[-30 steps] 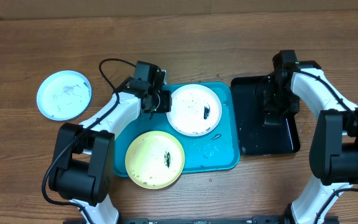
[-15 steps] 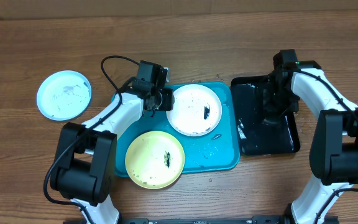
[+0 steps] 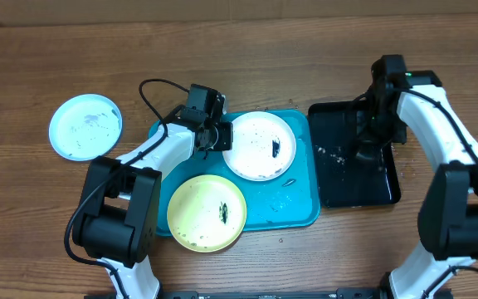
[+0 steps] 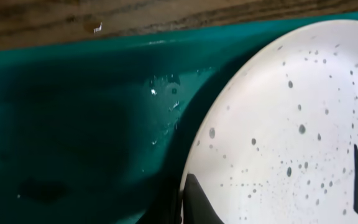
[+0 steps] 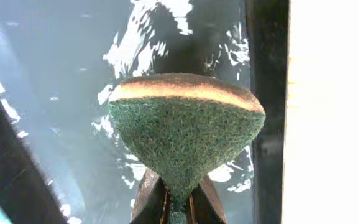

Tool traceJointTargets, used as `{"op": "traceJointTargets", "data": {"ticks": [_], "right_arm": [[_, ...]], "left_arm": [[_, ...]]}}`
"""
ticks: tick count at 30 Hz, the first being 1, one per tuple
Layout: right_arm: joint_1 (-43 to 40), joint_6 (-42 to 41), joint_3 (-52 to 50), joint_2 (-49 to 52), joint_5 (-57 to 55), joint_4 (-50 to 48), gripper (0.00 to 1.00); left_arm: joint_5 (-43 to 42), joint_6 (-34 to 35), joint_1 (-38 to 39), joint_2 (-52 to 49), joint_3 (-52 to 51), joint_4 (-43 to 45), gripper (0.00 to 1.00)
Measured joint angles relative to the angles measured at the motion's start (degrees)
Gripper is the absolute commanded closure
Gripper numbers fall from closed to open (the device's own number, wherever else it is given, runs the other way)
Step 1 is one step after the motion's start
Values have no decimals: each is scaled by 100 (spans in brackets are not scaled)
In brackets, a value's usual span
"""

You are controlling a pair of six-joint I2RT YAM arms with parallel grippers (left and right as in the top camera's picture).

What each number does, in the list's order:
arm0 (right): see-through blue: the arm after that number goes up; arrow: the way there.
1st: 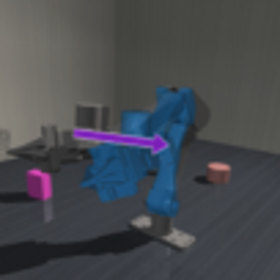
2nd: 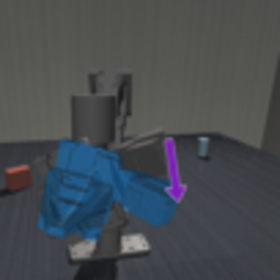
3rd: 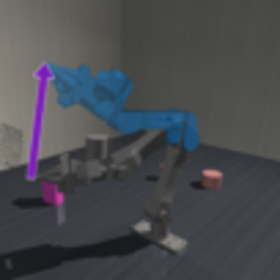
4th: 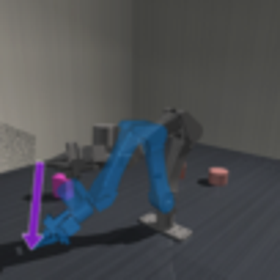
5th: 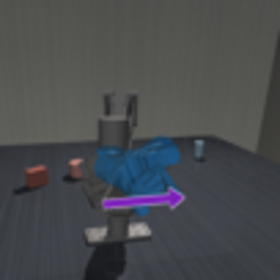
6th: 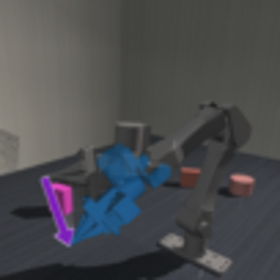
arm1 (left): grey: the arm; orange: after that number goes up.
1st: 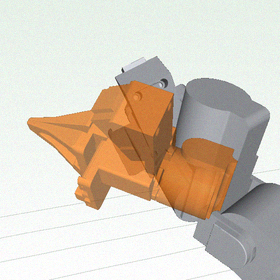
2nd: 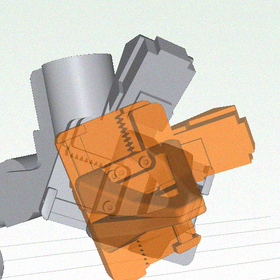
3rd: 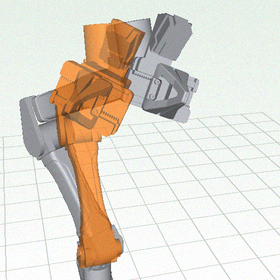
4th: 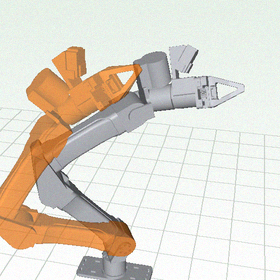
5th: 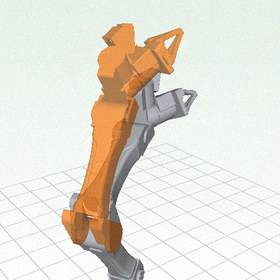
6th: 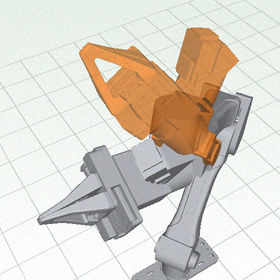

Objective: Clean dirty plates on tray and stack at the side
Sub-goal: 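Grasp the green sponge in the black tray with the right gripper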

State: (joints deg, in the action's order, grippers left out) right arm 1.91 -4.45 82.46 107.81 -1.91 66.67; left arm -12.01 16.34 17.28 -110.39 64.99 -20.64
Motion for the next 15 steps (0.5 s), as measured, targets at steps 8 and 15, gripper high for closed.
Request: {"op": "traceJointTargets", "data": {"ticks": [8,15], "right_arm": [[7,66,9,-81,293,227,96],[116,149,9,-81,365,295,96]], "left_arm": [[-595,199,0,0,0,-116,75],[-540,216,0,0,-2,229,96]]}}
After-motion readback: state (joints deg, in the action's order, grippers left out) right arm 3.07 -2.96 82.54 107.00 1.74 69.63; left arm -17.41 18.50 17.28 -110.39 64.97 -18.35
